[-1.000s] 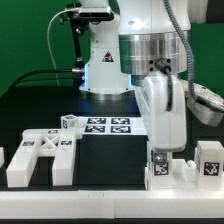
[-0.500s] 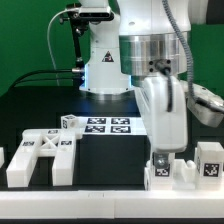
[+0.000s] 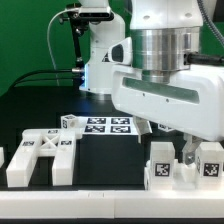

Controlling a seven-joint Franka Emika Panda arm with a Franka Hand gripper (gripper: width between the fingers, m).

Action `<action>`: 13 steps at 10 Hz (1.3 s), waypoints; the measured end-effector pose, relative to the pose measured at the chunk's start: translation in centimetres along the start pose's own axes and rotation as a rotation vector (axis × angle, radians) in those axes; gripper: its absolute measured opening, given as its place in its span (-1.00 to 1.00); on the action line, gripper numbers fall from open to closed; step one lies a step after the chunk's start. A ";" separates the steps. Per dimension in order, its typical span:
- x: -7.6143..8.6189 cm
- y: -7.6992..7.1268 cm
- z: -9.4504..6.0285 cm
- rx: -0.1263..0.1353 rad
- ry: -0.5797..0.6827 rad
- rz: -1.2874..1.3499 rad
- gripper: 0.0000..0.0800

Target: Assemble chair

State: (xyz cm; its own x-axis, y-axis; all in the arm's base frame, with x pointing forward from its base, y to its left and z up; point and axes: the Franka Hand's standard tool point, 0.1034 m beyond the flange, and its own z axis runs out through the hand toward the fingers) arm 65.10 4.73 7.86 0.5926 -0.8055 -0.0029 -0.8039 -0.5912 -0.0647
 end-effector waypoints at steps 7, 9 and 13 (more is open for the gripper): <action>1.0 0.7 0.3 -0.008 -0.005 -0.517 -0.02; 0.9 0.7 0.4 -0.007 -0.005 -0.402 -0.29; 0.8 0.3 0.4 -0.012 0.004 0.034 -0.29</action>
Offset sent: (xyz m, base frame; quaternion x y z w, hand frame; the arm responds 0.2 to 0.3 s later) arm -0.0009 0.0096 -0.0151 0.0361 -0.0591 -0.3781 0.9232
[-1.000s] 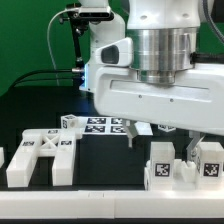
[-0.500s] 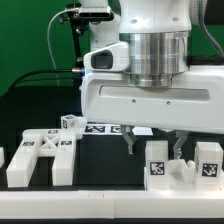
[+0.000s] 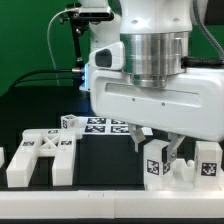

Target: Assemble chair

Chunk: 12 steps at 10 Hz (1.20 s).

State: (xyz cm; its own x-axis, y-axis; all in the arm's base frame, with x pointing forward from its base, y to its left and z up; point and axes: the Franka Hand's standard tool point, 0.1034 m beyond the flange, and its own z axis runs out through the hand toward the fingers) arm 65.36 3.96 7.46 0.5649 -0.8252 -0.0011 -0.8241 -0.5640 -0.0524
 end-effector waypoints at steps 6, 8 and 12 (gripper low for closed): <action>0.0 0.3 0.0 -0.007 -0.031 0.832 -0.29; -0.1 0.7 0.0 -0.026 -0.025 0.893 -0.28; -0.3 0.4 -0.7 -0.015 -0.028 0.862 0.34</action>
Offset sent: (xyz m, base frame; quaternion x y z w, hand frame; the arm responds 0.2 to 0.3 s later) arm 0.0164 0.0031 0.0003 0.0624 -0.0242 0.4011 0.9136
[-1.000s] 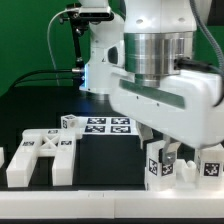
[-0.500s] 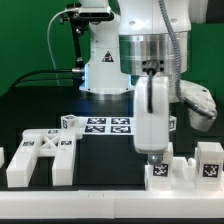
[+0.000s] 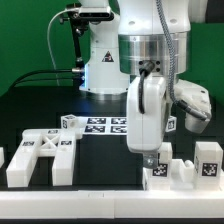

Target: Assemble chair

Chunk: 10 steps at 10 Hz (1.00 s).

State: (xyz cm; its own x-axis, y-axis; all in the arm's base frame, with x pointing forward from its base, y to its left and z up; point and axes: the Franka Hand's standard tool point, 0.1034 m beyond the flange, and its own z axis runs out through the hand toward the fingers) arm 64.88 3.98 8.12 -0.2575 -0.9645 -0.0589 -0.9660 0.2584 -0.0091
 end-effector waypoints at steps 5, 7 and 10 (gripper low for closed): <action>-0.7 0.0 -1.4 0.014 -0.013 -0.050 0.62; -0.9 0.1 -1.4 0.015 -0.013 -0.097 0.62; -1.9 1.7 -2.6 0.034 -0.023 -0.353 0.62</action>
Offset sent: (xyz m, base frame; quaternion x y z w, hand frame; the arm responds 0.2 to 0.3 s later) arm 0.0000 0.0000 0.0000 0.0000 0.0000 0.0000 1.0000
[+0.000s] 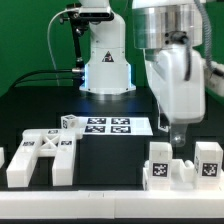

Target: Assemble chair

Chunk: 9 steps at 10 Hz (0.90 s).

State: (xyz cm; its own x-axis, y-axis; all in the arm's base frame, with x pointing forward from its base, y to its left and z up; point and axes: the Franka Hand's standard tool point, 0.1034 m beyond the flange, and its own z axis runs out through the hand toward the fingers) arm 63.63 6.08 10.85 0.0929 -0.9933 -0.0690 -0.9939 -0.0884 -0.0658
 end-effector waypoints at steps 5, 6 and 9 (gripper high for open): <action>-0.3 1.7 0.0 0.016 0.034 -0.411 0.62; -0.3 1.7 0.0 0.015 0.035 -0.490 0.62; 0.0 2.2 0.7 0.042 0.073 -0.867 0.62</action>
Offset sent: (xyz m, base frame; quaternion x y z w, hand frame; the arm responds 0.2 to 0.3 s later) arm 0.0000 0.0000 0.0000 0.0000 0.0000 -0.1938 0.9810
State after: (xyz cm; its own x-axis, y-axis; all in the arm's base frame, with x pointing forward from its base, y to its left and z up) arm 61.50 5.97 10.05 0.8105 -0.5793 0.0865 -0.5712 -0.8145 -0.1017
